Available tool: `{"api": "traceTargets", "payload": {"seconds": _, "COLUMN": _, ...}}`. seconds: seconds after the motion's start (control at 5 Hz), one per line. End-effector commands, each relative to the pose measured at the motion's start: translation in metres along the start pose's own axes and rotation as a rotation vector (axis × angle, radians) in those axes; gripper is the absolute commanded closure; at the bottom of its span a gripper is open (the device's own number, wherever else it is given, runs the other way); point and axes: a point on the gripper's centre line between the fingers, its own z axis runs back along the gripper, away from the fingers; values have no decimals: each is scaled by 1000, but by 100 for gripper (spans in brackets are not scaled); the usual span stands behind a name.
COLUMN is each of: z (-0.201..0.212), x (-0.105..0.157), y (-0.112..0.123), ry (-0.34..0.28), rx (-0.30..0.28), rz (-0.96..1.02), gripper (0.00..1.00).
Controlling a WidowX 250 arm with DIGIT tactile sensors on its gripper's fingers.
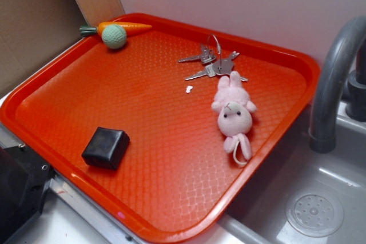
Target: Grab the green ball.
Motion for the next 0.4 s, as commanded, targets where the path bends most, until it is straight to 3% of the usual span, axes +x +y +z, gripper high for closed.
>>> {"api": "traceTargets", "payload": {"seconds": 0.0, "z": 0, "x": 0, "y": 0, "ry": 0, "rx": 0, "rz": 0, "gripper": 0}}
{"api": "traceTargets", "payload": {"seconds": 0.2, "z": -53, "x": 46, "y": 19, "ry": -47, "rx": 36, "rz": 246, "gripper": 0}}
